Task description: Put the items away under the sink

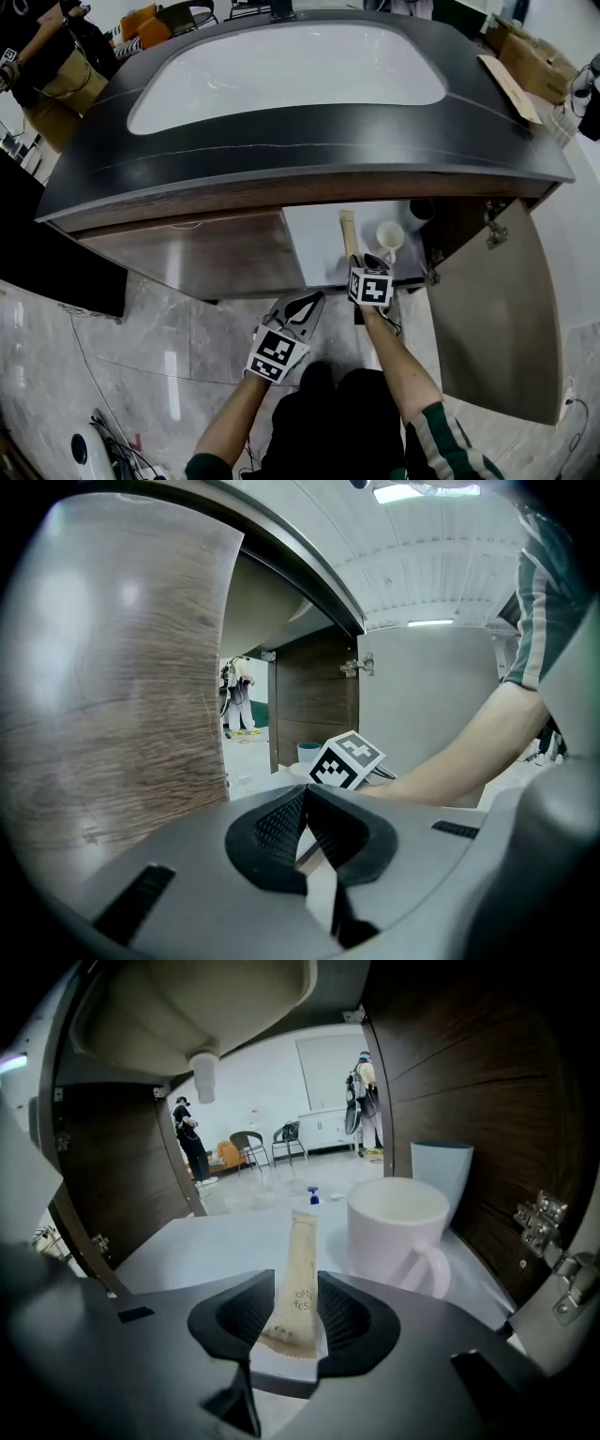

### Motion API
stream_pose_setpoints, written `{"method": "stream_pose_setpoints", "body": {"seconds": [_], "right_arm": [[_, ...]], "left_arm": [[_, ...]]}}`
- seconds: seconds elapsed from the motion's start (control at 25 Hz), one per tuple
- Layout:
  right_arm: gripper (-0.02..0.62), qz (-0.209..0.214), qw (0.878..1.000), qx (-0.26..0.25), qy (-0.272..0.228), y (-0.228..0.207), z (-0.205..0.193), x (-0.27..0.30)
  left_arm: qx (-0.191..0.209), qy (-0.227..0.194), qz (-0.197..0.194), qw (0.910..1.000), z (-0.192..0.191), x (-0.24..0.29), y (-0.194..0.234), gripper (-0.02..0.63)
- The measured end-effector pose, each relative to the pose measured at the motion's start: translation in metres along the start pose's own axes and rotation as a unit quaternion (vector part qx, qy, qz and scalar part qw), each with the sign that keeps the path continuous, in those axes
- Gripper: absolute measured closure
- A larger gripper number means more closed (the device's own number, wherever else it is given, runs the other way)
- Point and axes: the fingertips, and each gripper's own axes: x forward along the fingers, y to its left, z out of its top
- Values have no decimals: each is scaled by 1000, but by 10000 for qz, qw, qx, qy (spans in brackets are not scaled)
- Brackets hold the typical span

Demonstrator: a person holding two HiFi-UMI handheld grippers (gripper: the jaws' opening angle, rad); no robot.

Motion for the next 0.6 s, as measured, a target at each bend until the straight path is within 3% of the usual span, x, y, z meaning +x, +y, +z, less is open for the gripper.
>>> {"method": "stream_pose_setpoints", "body": {"seconds": [0.08, 0.28, 0.4, 0.6], "right_arm": [[451, 131, 9997, -221, -43, 7, 5, -10], [545, 407, 9955, -814, -276, 33, 31, -45], [549, 456, 9946, -887, -297, 46, 44, -76], [549, 480, 9957, -783, -107, 64, 77, -159]], "left_arm": [[-35, -48, 16, 10000, 6, -1, -2, 595], [-86, -141, 61, 9998, 39, -16, -4, 594], [-81, -114, 53, 9999, 64, -32, -7, 594], [-494, 204, 63, 9986, 131, -69, -12, 594]]}}
